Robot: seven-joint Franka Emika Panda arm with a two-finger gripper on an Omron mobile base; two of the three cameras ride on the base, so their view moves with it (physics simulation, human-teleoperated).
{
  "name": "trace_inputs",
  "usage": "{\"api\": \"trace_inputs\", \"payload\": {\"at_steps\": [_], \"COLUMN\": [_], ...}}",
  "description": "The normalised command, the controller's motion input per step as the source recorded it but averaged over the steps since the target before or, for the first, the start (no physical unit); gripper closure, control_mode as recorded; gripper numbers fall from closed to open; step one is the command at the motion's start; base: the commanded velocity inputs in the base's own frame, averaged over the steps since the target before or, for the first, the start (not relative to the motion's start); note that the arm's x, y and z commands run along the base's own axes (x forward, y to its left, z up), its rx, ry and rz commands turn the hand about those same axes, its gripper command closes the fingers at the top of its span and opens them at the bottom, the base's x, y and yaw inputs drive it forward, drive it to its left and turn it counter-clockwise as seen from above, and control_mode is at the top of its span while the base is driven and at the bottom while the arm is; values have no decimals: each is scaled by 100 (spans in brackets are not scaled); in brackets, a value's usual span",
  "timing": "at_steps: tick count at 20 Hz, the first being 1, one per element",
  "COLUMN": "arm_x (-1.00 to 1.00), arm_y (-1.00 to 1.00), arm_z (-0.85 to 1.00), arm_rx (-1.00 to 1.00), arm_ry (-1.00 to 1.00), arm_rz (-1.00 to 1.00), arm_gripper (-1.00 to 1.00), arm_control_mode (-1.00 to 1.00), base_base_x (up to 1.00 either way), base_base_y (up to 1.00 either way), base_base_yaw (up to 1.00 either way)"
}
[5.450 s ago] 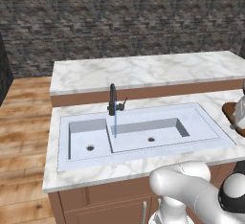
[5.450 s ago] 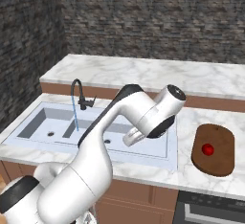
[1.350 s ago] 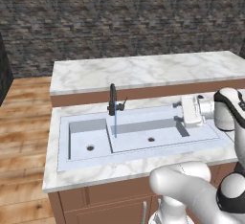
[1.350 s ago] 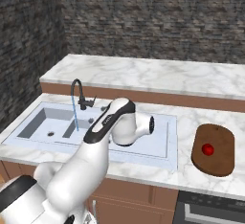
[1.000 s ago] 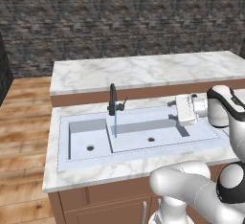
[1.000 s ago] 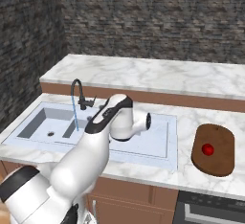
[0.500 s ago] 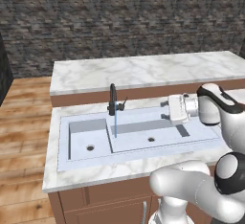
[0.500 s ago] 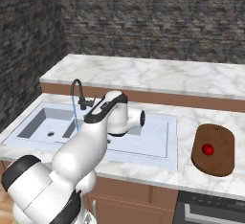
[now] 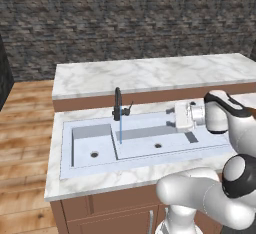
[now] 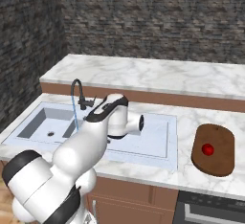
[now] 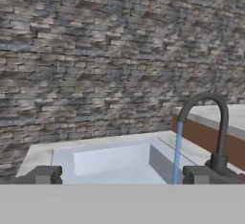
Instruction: Pick the apple from the sink and place it on the cutting board to airdry. Then turn off the sink faucet.
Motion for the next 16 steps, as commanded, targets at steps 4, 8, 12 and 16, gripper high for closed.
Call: {"api": "trace_inputs", "payload": {"at_steps": [4,8,12,16], "arm_x": [13,29,41,41], "arm_y": [13,13,5,0], "arm_z": [-8,-1,0,-1], "arm_rx": [3,1,0,0], "arm_ry": [0,0,1,2], "arm_rz": [-4,-1,0,2], "arm_gripper": [-100,-100,-100,-100], "arm_control_mode": [-100,-100,-100,-100], "base_base_x": [0,0,0,0], "base_base_y": [0,0,0,0], "base_base_yaw": [0,0,0,0]}}
